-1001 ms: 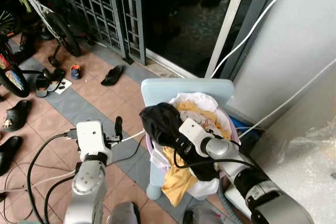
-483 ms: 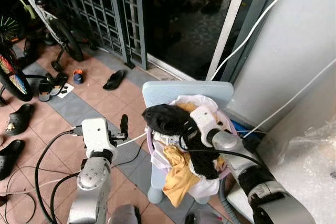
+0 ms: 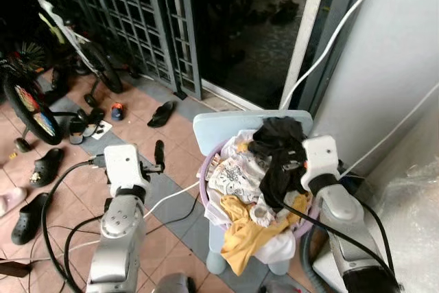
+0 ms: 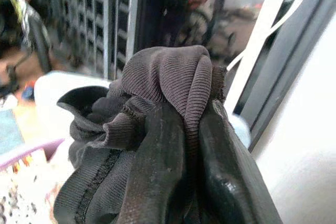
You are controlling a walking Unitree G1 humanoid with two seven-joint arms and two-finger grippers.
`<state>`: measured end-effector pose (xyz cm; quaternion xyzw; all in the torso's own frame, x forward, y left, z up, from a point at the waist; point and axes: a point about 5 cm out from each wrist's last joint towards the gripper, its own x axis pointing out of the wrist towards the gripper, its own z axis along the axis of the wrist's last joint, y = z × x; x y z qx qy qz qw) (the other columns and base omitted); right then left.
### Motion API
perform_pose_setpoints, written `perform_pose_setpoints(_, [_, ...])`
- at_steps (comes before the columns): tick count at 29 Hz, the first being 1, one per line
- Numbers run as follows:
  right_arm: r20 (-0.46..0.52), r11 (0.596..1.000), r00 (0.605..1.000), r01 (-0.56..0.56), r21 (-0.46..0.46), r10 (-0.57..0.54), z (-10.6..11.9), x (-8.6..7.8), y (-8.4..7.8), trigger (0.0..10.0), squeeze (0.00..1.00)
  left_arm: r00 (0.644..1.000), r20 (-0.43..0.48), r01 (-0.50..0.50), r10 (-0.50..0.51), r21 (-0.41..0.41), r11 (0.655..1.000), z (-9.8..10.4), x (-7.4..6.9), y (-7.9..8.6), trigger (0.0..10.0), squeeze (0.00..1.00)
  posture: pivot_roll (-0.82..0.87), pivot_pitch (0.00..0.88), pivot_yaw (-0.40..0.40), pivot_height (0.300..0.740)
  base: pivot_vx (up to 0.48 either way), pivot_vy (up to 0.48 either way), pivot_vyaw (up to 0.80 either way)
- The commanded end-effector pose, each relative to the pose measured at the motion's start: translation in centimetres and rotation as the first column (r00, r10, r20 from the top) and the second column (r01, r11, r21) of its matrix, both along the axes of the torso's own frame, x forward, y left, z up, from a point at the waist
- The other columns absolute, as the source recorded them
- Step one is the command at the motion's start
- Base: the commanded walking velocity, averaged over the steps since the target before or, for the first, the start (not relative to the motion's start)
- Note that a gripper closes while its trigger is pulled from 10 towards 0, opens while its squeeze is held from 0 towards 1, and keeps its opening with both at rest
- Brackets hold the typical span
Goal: Clothes washing
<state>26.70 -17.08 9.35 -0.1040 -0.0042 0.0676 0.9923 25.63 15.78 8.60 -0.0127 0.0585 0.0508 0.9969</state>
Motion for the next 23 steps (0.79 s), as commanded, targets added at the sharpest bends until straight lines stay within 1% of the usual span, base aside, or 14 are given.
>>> perform_pose_setpoints(1, [0.067, 1.000, 0.998, 0.022, 0.020, -0.023, 1.7, -0.3, 0.0, 0.0, 0.00, 1.000, 0.004, -0.021, 0.020, 0.029, 0.999, 0.0, 0.5, 0.6, 10.0, 0.00, -0.05, 0.000, 0.106, 0.740, 0.000, 0.000, 0.00])
perform_pose_setpoints(2, [0.060, 0.999, 0.998, 0.029, 0.027, -0.030, 1.7, -1.1, -0.1, 0.0, 0.00, 1.000, 0.008, -0.025, 0.025, 0.040, 0.999, 0.1, 0.8, 0.6, 10.0, 0.00, -0.06, 0.000, 0.111, 0.740, 0.000, 0.000, 0.00])
perform_pose_setpoints(3, [0.060, 0.999, 0.998, 0.029, 0.027, -0.030, 1.7, -1.1, -0.1, 0.0, 0.00, 1.000, 0.008, -0.025, 0.025, 0.040, 0.999, 0.1, 0.8, 0.6, 10.0, 0.00, -0.06, 0.000, 0.111, 0.740, 0.000, 0.000, 0.00])
perform_pose_setpoints(4, [0.038, 0.998, 0.998, 0.047, 0.030, -0.048, 1.0, -2.2, -0.3, 4.4, 0.00, 1.000, 0.003, -0.026, 0.026, 0.056, 0.998, -0.1, 0.7, 0.7, 10.0, 0.00, -0.06, 0.000, 0.115, 0.740, 0.000, 0.000, 0.00])
perform_pose_setpoints(5, [0.030, 0.998, 0.998, 0.059, 0.031, -0.060, 0.8, -2.6, -0.4, 4.4, 0.00, 1.000, -0.001, -0.026, 0.026, 0.061, 0.998, -0.3, 0.6, 0.8, 10.0, 0.00, -0.06, 0.000, 0.118, 0.740, 0.000, 0.000, 0.00])
perform_pose_setpoints(6, [0.020, 0.996, 0.997, 0.080, 0.040, -0.080, 0.6, -2.9, -0.5, 9.3, 0.00, 1.000, -0.010, -0.019, 0.020, 0.068, 0.998, -0.5, 0.5, 0.8, 10.0, 0.00, -0.06, 0.000, 0.123, 0.740, 0.000, 0.000, 0.00])
perform_pose_setpoints(7, [0.014, 0.993, 0.995, 0.102, 0.056, -0.103, 0.5, -3.1, -0.7, 10.0, 0.00, 1.000, -0.013, -0.008, 0.010, 0.077, 0.997, -0.7, 0.4, 0.8, 10.0, 0.00, -0.06, 0.000, 0.125, 0.740, 0.000, 0.000, 0.00])
perform_pose_setpoints(9, [0.017, 0.985, 0.988, 0.151, 0.079, -0.152, 0.7, -3.5, -1.3, 10.0, 0.00, 1.000, -0.022, 0.020, -0.018, 0.092, 0.996, -1.1, -0.1, 0.8, 10.0, 0.00, -0.07, 0.000, 0.129, 0.740, 0.000, 0.000, 0.00])
perform_pose_setpoints(10, [0.025, 0.980, 0.983, 0.178, 0.091, -0.181, 1.0, -3.6, -1.8, 10.0, 0.00, 0.998, -0.037, 0.059, -0.056, 0.084, 0.995, -1.5, -0.6, 0.9, 10.0, 0.00, -0.08, 0.000, 0.135, 0.740, 0.000, 0.000, 0.00])
perform_pose_setpoints(12, [0.027, 0.975, 0.980, 0.196, 0.104, -0.199, 1.2, -3.5, -2.1, 10.0, 0.00, 0.995, -0.048, 0.090, -0.087, 0.076, 0.993, -1.8, -0.8, 0.9, 10.0, 0.00, -0.08, 0.000, 0.136, 0.740, 0.000, 0.000, 0.00])
perform_pose_setpoints(14, [0.005, 0.967, 0.974, 0.224, 0.120, -0.226, 0.9, -3.5, -2.5, 10.0, 0.00, 0.988, -0.041, 0.151, -0.146, 0.142, 0.978, -1.9, -1.0, 0.6, 10.0, 0.00, -0.08, 0.000, 0.135, 0.740, 0.000, 0.000, 0.00])
perform_pose_setpoints(15, [-0.018, 0.964, 0.976, 0.217, 0.156, -0.217, 0.6, -3.5, -2.4, 10.0, 0.00, 0.982, -0.023, 0.188, -0.187, 0.175, 0.966, -1.7, -0.9, 0.3, 10.0, 0.00, -0.08, 0.000, 0.135, 0.740, 0.000, 0.000, 0.00])
perform_pose_setpoints(19, [-0.013, 0.964, 0.977, 0.214, 0.158, -0.215, 0.7, -3.2, -2.1, 10.0, 0.00, 0.978, 0.016, 0.203, -0.210, 0.191, 0.960, -1.1, -0.4, -0.1, 10.0, 0.00, -0.07, 0.000, 0.127, 0.740, 0.000, 0.000, 0.00])
perform_pose_setpoints(23, [-0.011, 0.964, 0.975, 0.220, 0.150, -0.221, 0.7, -2.8, -2.1, 10.0, 0.00, 0.982, 0.030, 0.179, -0.187, 0.180, 0.967, -1.0, 0.0, -0.1, 10.0, 0.00, -0.07, 0.000, 0.122, 0.740, 0.000, 0.000, 0.00])
